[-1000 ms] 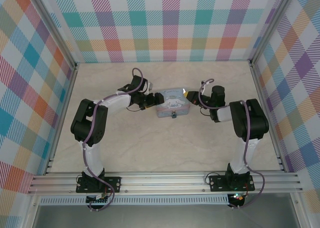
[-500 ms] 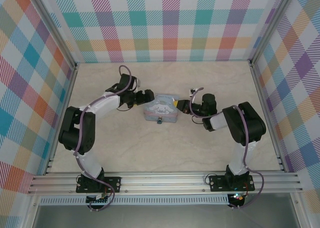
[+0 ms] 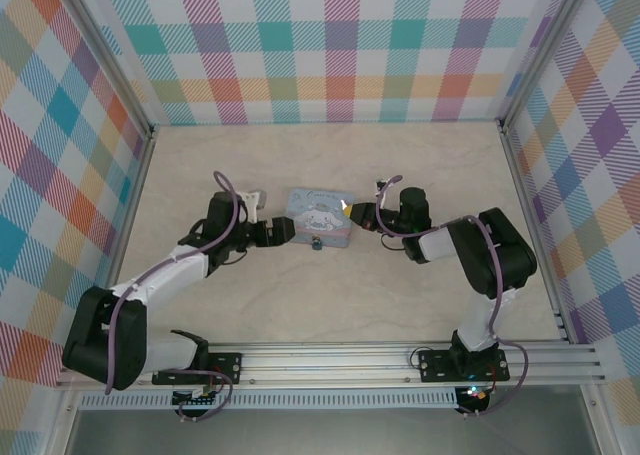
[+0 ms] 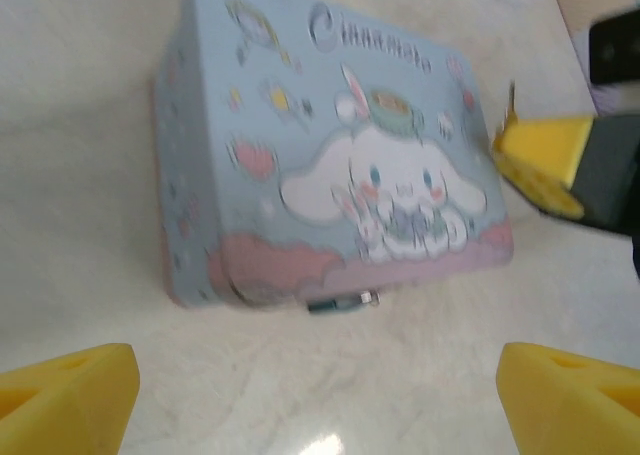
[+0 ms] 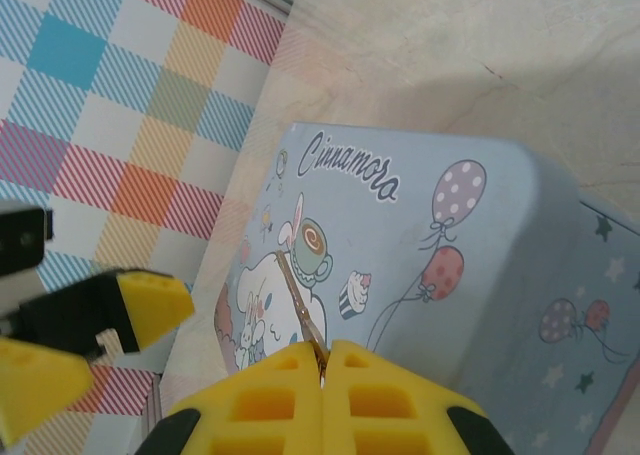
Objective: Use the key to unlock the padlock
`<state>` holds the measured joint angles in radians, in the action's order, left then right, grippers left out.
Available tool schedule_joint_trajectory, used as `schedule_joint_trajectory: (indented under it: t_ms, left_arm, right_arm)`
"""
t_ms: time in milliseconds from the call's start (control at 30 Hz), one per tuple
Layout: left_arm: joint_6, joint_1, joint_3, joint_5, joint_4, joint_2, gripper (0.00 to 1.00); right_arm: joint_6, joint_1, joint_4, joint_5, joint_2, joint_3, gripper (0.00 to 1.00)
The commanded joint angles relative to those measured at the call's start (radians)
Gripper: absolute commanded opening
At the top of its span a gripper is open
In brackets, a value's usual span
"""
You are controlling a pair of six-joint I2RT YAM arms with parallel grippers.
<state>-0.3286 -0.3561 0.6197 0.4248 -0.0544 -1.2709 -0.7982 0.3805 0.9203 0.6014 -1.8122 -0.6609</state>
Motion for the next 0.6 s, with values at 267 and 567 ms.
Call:
schedule_joint_trajectory:
  t_ms: [267,567]
  left_arm:
    - [-0.053,-0.156,-0.122,0.065,-0.471,-0.171,0.91]
    - [-0.007,-0.167,-0.115,0.029,-0.607,-0.297,0.85]
  right_arm:
    - [0.044,0.047,-0.119,-0.003,0.085,-0.060,0.05]
    - [0.058,0.089,-0.156,-0.018,0.056,-0.143,0.05]
